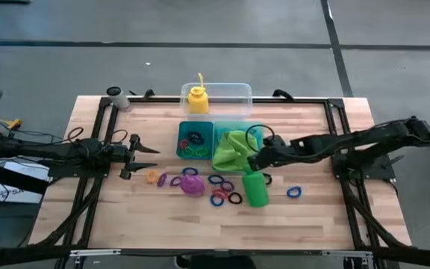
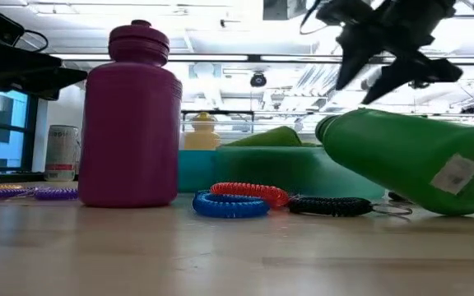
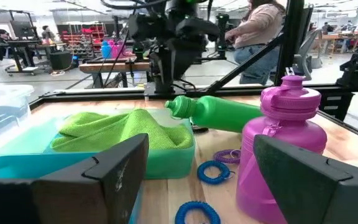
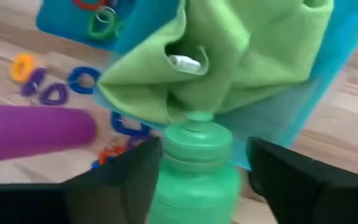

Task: Pick & Place Sports Items
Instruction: Put the green tumbler into the transparent bin

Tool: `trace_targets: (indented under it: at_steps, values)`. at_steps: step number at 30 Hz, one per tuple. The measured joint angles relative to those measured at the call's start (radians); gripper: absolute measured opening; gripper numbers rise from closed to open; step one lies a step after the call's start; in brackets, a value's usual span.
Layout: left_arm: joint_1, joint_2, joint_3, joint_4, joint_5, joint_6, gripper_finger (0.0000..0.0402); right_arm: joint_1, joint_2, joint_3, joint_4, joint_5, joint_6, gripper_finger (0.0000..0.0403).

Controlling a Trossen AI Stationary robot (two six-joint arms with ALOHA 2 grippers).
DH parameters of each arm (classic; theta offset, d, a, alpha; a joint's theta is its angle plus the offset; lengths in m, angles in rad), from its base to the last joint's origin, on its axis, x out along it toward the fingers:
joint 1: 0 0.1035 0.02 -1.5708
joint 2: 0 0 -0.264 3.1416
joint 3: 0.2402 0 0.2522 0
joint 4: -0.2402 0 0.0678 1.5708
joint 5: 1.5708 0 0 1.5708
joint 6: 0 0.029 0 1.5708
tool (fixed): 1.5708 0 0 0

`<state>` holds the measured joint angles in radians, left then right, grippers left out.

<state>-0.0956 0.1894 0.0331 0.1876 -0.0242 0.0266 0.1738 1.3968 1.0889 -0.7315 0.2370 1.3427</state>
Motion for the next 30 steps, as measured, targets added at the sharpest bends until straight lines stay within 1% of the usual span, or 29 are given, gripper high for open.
trace_targets:
  at_steps: [4,8,10,13,17,30]
  values:
    - [0.000,0.000,0.000,0.000,0.000,0.000,0.0236,0.005,0.000,0.000,0.019,0.029,0.023,0.0255]
    - [0.000,0.000,0.000,0.000,0.000,0.000,0.0236,0.037,0.000,0.000,0.042,0.112,0.023,0.0315]
    - [0.000,0.000,0.000,0.000,0.000,0.000,0.0236,0.054,0.004,0.000,0.055,0.148,0.023,0.0339]
    - [0.000,0.000,0.000,0.000,0.000,0.000,0.0236,0.070,0.018,0.000,0.061,0.158,0.023,0.0364]
    - [0.000,0.000,0.000,0.000,0.000,0.000,0.0236,0.086,0.041,0.000,0.081,0.161,0.036,0.0377]
    - [0.000,0.000,0.000,0.000,0.000,0.000,0.0236,0.095,0.165,0.000,0.099,0.126,0.042,0.0378]
